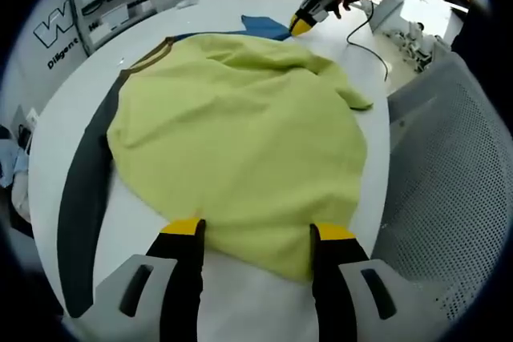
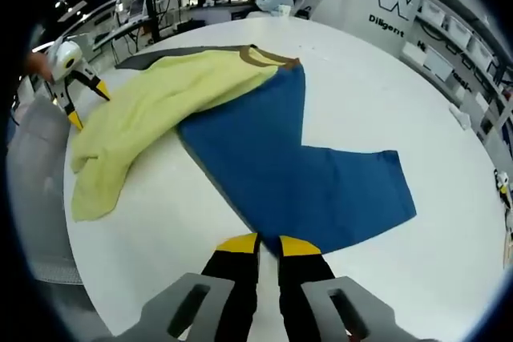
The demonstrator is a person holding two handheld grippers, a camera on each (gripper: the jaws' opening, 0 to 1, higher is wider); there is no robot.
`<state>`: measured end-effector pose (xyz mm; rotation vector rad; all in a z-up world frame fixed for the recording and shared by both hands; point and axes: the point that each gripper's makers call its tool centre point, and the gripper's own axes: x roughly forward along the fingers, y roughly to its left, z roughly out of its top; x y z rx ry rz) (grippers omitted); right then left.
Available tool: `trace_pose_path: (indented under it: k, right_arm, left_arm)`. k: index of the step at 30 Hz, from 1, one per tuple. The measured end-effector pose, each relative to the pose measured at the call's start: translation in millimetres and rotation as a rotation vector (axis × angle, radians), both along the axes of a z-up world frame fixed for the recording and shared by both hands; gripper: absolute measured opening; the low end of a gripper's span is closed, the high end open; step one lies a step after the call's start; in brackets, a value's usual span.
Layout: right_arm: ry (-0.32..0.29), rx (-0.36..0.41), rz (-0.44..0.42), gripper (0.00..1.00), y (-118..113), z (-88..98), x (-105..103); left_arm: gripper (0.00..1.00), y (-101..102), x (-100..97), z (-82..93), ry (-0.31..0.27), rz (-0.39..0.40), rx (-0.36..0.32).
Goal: Fold the garment on the visible template until the final outline fits inside the template.
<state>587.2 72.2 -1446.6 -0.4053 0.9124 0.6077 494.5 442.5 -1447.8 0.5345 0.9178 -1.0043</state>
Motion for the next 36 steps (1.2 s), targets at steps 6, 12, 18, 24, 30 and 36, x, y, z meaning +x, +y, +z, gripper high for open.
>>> trace_pose_path:
  k: [6,12,18,24,30,36]
  right_arm:
    - [-0.023,-0.008,-0.020,0.12,-8,-0.3,2]
    - [-0.021,-0.024,0.009,0.00,-7,-1.3,-6]
    - [0.021,0.082,0.001,0.00,5,10.9,-13]
    - [0.125,0.228,-0.004,0.00,24,39.1,-21]
    - [0.234,0.383,-0.054,0.00,43,79.4,-12]
    - [0.229,0.564,-0.143,0.00,56,122.2,17]
  left_arm:
    - [0.51,0,-0.1,0.2,-0.001,-0.002,-0.003]
    - [0.51,0,0.0,0.4,-0.003,-0.003,-0.007]
    - [0.51,1,0.0,0.7,-0.009,-0.001,-0.024]
    - [0.50,1,0.0,0.7,-0.005,-0.022,-0.015]
    - [0.50,0,-0.5,0.7,-0.006,-0.031,-0.017]
    - [0.50,0,-1.1,1.3,-0.009,-0.027,-0.026]
